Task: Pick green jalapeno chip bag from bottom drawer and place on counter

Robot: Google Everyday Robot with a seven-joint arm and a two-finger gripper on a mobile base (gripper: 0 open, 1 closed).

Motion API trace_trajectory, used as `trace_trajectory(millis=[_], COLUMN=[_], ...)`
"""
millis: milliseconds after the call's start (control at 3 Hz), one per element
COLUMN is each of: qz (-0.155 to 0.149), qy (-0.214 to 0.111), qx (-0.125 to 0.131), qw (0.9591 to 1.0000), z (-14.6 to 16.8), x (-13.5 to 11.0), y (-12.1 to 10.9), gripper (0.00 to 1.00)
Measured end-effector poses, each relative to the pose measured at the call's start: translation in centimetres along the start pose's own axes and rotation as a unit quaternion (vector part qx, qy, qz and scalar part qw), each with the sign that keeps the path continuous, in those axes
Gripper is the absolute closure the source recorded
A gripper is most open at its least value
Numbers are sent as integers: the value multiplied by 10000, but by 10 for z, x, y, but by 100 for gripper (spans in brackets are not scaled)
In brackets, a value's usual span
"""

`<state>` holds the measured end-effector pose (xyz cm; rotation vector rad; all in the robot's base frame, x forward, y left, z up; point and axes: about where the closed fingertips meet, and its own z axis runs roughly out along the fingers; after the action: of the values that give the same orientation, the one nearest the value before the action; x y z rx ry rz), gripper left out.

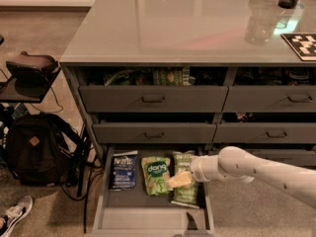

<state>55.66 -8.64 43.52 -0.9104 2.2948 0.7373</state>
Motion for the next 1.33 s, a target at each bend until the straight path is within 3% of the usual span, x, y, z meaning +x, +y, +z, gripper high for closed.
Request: trace_trajectory(millis=[333,667,1000,1333], qz=[-182,-265,-139,71], qy=[225,846,1408,1673], qx=[383,523,510,403], qw=[9988,9947,9886,9850], z=[13,29,34,38], x=[11,32,62,84], y=[-48,-93,-124,-143], gripper=[0,0,0,0])
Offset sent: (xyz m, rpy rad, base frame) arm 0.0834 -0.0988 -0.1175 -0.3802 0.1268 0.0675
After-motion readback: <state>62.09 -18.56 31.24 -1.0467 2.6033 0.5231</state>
